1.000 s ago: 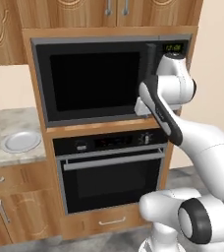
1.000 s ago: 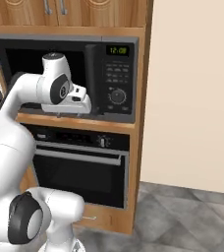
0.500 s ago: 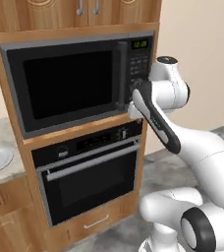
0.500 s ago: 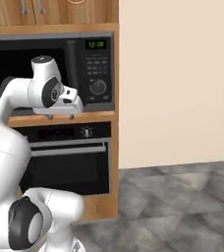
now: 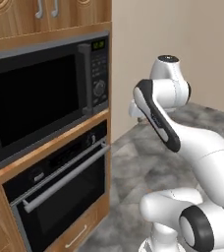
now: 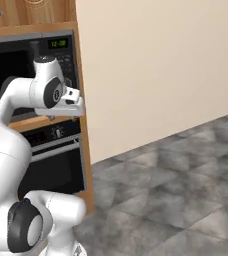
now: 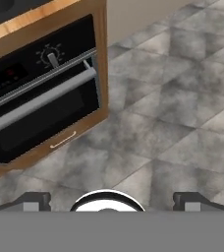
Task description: Take the baked cake out of the oven and place it on the plate for cooling. Then close the oven door.
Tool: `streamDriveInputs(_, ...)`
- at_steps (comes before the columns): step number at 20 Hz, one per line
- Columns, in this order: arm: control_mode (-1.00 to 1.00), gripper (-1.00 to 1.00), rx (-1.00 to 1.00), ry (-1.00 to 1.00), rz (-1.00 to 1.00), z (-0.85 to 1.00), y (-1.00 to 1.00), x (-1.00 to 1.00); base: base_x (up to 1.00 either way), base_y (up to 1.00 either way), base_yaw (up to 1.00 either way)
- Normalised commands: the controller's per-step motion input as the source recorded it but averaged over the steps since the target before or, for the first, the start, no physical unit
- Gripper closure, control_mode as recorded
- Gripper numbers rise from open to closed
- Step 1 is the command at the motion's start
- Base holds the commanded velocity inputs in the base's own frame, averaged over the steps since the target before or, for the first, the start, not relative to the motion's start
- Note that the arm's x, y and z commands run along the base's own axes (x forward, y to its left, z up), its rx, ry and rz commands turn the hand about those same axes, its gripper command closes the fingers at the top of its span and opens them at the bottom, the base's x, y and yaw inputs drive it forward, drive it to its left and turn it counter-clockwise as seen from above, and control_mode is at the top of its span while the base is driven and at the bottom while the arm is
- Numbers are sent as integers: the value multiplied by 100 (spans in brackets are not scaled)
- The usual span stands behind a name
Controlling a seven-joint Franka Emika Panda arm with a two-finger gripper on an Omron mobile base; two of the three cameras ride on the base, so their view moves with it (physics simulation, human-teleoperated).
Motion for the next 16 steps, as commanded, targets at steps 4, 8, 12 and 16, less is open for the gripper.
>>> streamDriveInputs(4, 100, -100, 0, 0, 0, 0, 0, 0, -14, 46, -36)
streamDriveInputs(8, 100, -100, 0, 0, 0, 0, 0, 0, -30, 44, -12)
streamDriveInputs(12, 100, -100, 0, 0, 0, 0, 0, 0, -49, 49, -6)
streamDriveInputs(16, 100, -100, 0, 0, 0, 0, 0, 0, -40, 55, -8)
